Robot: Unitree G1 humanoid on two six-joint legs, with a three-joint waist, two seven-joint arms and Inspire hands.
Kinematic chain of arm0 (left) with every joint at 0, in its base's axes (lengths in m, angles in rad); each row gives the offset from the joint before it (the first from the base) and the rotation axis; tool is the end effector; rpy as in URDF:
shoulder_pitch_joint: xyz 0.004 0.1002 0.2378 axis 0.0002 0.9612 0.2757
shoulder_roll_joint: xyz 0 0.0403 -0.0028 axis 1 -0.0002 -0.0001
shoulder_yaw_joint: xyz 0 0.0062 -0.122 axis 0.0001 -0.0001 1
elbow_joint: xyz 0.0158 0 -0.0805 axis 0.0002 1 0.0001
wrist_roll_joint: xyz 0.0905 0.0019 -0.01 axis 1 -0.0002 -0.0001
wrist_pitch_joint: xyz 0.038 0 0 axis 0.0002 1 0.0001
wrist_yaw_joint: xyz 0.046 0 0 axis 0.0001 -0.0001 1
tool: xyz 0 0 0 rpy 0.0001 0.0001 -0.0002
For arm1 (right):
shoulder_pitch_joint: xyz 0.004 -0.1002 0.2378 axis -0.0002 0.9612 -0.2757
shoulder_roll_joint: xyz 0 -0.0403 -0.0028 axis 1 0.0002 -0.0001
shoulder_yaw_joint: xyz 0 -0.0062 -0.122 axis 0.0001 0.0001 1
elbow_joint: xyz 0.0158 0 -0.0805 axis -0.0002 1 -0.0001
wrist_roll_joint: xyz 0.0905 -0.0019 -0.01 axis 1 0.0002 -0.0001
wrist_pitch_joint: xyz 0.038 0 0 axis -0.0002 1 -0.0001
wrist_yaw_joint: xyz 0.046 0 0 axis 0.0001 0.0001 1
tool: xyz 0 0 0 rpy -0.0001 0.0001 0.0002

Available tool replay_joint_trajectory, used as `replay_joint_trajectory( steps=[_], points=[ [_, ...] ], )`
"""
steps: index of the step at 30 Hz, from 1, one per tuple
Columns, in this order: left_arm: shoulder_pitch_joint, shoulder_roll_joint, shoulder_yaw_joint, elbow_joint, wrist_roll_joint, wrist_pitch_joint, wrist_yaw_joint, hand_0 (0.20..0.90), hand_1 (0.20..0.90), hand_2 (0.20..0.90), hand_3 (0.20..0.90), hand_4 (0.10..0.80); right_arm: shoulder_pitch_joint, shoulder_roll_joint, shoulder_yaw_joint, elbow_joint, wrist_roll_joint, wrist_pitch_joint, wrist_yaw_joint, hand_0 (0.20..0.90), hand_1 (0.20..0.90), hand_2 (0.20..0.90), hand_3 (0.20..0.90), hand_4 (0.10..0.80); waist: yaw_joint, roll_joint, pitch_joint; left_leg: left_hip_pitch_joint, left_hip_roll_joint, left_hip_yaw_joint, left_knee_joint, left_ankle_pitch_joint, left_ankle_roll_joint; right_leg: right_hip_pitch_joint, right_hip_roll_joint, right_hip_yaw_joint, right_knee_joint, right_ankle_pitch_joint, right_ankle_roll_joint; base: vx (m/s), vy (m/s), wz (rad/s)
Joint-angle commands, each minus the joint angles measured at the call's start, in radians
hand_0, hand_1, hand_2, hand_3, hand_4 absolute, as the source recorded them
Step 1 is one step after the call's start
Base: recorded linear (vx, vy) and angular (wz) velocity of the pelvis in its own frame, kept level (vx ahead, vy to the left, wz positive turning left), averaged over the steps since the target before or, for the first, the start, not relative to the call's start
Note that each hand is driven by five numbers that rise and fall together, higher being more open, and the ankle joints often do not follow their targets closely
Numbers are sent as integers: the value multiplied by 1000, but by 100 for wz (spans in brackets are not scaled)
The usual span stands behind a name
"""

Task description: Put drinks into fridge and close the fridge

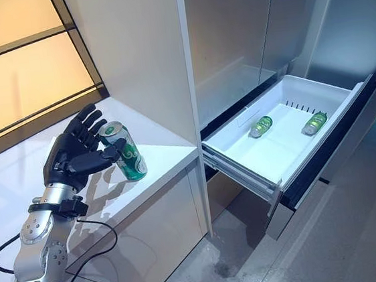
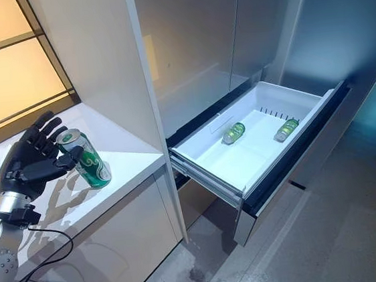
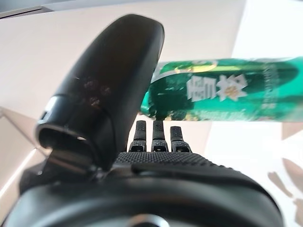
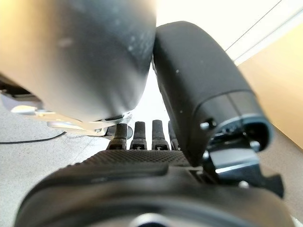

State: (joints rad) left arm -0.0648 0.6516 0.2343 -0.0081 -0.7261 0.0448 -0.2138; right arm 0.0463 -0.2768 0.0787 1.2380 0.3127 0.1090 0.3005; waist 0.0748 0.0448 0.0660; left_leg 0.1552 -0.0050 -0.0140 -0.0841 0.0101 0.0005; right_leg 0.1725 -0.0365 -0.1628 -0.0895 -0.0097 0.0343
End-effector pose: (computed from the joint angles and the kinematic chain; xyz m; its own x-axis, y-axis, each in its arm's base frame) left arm 0.2012 0.3065 0.1087 0.9822 -0.0534 0.1803 0.0649 0.9962 -0.0588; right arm 0.0447 -0.2447 -0.1245 0.2352 0.0744 -0.9691 0.1568 0.9811 0.1133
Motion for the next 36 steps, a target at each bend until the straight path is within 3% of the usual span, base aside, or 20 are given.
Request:
replay_joint_trajectory(
  steps=[1,36],
  points=[
    [-187,107,-8,25,-14,-59,-15,900,900,900,900,800,-33,-33,13,20,-21,12,3,900,900,900,900,800,-23,3,-36,-7,-39,-1,20,-66,2,-34,32,20,79,-80,25,35,7,-1],
    [-304,92,-46,224,-104,-33,62,900,900,900,900,800,-41,-38,24,34,-21,34,-4,900,900,900,900,800,-59,7,-44,12,-35,26,19,-83,0,-25,37,48,75,-90,27,2,0,0]
  ],
)
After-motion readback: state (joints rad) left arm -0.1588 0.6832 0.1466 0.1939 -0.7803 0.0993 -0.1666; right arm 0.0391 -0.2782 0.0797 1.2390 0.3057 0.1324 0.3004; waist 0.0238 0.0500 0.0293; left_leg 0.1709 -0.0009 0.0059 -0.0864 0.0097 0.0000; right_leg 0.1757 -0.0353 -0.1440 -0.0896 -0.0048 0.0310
